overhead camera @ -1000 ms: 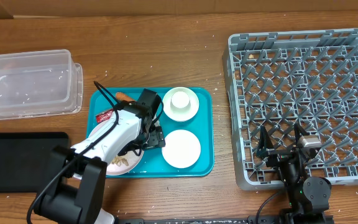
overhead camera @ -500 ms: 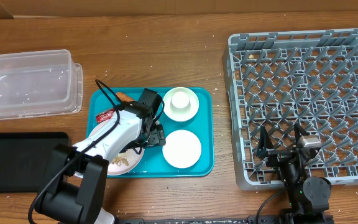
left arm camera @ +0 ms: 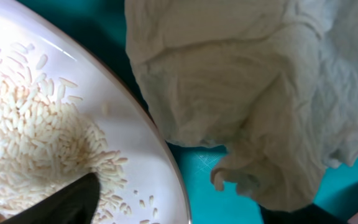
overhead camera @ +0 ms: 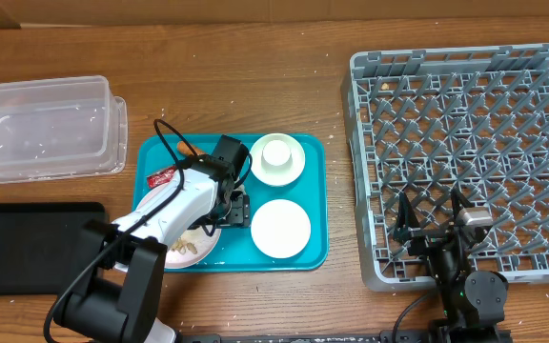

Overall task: Sort waste into correct bins and load items into the dishwasher
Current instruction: 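Grip the white plate rim with the left gripper beside the tissue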

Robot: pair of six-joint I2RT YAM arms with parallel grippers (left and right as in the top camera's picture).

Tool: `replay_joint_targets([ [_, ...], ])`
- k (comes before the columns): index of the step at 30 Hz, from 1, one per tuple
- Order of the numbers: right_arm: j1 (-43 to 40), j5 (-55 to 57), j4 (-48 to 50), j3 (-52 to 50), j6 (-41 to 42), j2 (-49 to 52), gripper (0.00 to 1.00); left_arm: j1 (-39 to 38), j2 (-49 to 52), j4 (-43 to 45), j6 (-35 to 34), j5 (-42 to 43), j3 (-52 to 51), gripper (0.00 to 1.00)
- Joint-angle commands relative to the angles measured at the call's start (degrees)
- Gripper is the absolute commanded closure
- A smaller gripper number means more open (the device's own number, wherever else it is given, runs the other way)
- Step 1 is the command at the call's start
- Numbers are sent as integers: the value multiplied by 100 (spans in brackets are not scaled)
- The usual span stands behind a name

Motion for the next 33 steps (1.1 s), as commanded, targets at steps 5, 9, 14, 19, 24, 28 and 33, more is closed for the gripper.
replay_joint_targets([
  [5, 13, 20, 33, -59, -20, -46, 0, -55, 140, -192, 109, -258, -83, 16],
  [9, 13, 22, 33, -59, -20, -46, 0, -55, 140, -417, 105, -411, -46, 18],
  [14, 13, 22, 33, -59, -20, -46, 0, -55, 140, -669, 85, -533, 116, 21],
  [19, 13, 20, 33, -59, -22, -46, 0, -55, 140, -586, 90, -509, 216, 31],
  [24, 13, 22, 33, -59, -20, -46, 0, -103, 140, -531, 90, -208, 216, 53],
  [28, 13, 22, 33, -59, -20, -46, 0, -254, 140, -391, 85, -210, 216, 56],
  [33, 13, 22, 33, -59, -22, -46, 0, -450, 140, -326, 83, -282, 216, 55],
])
